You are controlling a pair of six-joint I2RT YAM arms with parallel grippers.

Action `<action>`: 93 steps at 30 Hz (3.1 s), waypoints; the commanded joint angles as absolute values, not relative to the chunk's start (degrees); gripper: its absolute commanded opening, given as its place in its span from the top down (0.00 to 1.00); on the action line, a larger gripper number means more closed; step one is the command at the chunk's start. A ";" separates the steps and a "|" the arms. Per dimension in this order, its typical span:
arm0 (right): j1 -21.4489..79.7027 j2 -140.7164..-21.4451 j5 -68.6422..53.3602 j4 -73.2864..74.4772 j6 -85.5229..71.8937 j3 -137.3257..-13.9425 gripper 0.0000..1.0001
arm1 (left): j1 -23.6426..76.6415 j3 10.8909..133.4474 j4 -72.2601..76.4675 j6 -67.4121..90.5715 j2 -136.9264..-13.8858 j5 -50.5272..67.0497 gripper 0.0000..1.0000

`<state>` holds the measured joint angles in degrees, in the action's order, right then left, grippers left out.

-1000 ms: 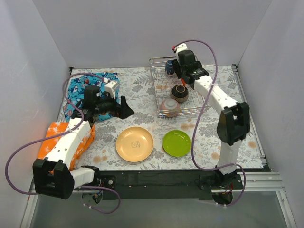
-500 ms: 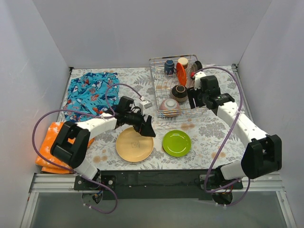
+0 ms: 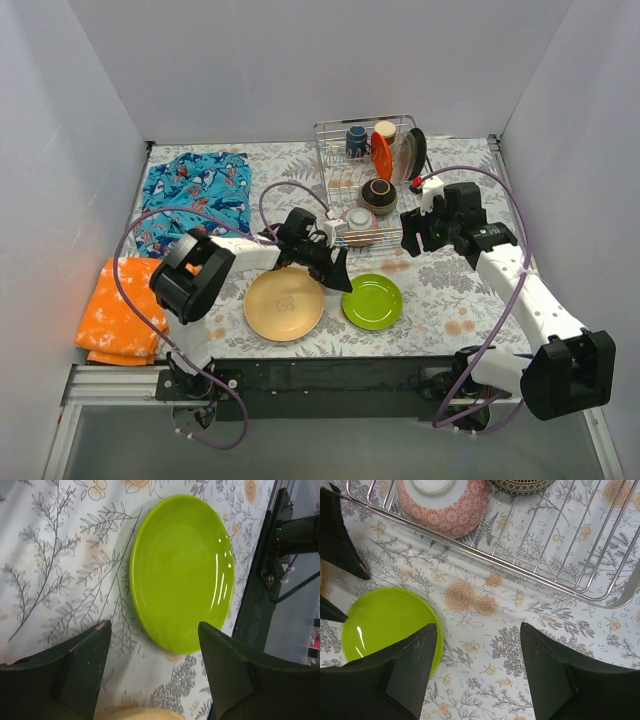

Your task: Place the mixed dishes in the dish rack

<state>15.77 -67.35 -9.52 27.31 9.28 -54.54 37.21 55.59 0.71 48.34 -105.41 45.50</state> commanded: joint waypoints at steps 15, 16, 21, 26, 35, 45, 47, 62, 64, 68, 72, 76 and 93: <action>12.92 -66.09 -29.68 28.91 17.03 -48.96 0.32 | 40.17 61.79 -6.15 41.93 -106.18 47.37 1.00; 12.92 -66.62 -34.93 29.70 18.53 -49.22 0.31 | 40.17 61.44 -6.50 41.14 -103.56 47.29 1.00; 12.83 -70.66 -47.01 32.52 21.97 -50.45 0.30 | 40.17 61.52 -7.21 40.08 -97.83 45.88 1.00; 12.92 -73.56 -52.29 33.57 22.15 -51.15 0.31 | 40.17 64.33 -8.88 37.62 -96.77 45.53 1.00; 13.36 -76.11 -53.17 34.72 20.14 -53.08 0.76 | 40.17 65.39 -7.82 37.00 -96.07 43.60 1.00; 13.62 -79.54 -50.62 34.80 17.67 -57.56 0.75 | 39.99 64.16 -8.70 34.80 -90.97 40.69 1.00; 13.89 -80.68 -50.98 34.72 17.32 -58.44 0.67 | 39.82 63.81 -8.26 34.98 -90.44 40.52 1.00; 18.28 -86.31 -39.75 27.54 11.45 -72.57 0.99 | 32.62 67.31 -9.75 38.23 -85.79 12.46 0.41; 18.28 -87.36 -34.38 24.89 9.33 -75.92 0.99 | 28.23 67.68 -10.11 40.07 -82.64 5.14 0.25; 18.37 -89.82 -23.57 16.71 2.38 -84.70 0.99 | 22.86 65.40 -8.96 39.64 -76.40 -5.96 0.07; 21.17 -91.75 -4.46 5.84 0.44 -87.53 0.99 | 21.63 61.18 -11.85 39.20 -70.76 -8.01 0.04; 27.23 -95.69 21.92 -8.64 5.86 -86.83 0.99 | 20.31 55.74 -15.64 40.87 -67.42 -6.16 0.03; 32.34 -121.55 58.28 -27.25 26.01 -107.14 0.99 | 15.03 52.30 -16.79 45.00 -66.09 2.99 0.02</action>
<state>32.53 -122.74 52.97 -20.14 22.44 -105.06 15.73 53.17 -17.56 43.99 -67.29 1.30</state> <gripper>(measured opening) 0.058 0.981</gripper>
